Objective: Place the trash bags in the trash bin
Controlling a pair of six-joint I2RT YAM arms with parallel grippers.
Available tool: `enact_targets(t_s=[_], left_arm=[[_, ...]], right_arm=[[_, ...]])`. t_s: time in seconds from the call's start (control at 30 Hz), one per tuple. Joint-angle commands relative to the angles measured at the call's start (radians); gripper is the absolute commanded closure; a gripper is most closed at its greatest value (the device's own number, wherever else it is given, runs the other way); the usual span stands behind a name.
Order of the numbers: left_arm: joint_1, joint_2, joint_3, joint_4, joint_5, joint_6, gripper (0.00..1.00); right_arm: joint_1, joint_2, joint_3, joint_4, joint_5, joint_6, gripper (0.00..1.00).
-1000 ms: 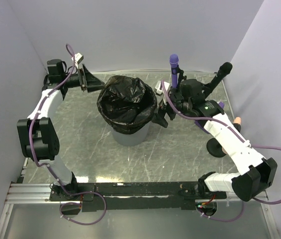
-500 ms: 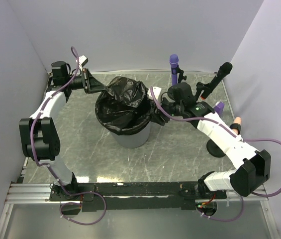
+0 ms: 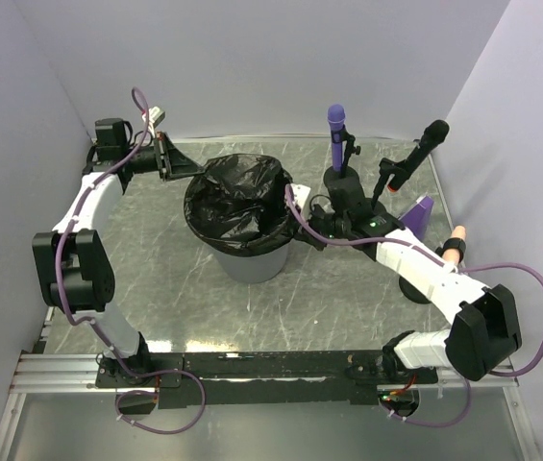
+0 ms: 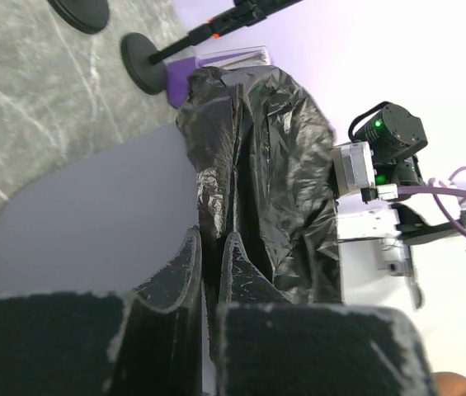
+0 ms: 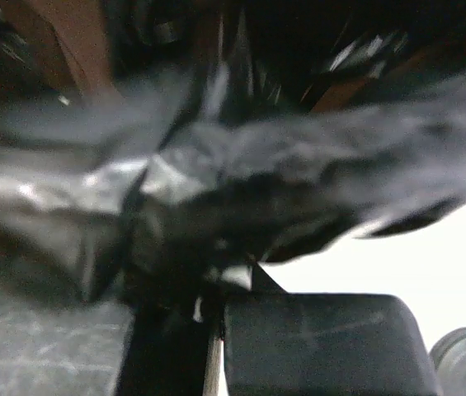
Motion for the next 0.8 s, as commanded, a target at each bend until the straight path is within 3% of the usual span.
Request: enact_targets(t_s=[0.0,0.13,0.23,0.4,0.5,0.53,0.6,0.77], left_arm=[[-0.014,0.065,-0.041,-0.284,-0.094,0.325,0.99],[-0.011,0.079,-0.085,-0.284,-0.126,0.327,0.99],[0.007,0.059,-0.18,-0.064,-0.066,0.163,0.99],[0.003,-0.028,-0.325,0.661,0.046,-0.34,0.99],[0.0,-0.01,-0.385,1.368,0.055,-0.858,0.99],[-0.002,0.019,-0.368,1.439,0.049,-0.957,0.99],[-0.003,0.042,-0.343,1.355,0.046,-0.944,0.99],[-0.003,-0.002,-0.306,0.934,0.015,-0.639,0.96]], right_arm=[[-0.008,-0.049,-0.056,0.136,0.001,0.05,1.0],[-0.017,-0.026,-0.092,0.197,-0.012,0.093,1.0],[-0.019,-0.01,-0.098,0.222,-0.019,0.105,1.0],[-0.022,-0.006,-0.075,0.211,-0.026,0.105,1.0],[-0.025,-0.007,-0.063,0.203,-0.029,0.11,1.0],[-0.027,-0.007,-0.06,0.203,-0.029,0.111,1.0],[-0.028,0.002,-0.055,0.206,-0.035,0.116,1.0],[-0.031,0.033,-0.037,0.208,-0.052,0.114,1.0]])
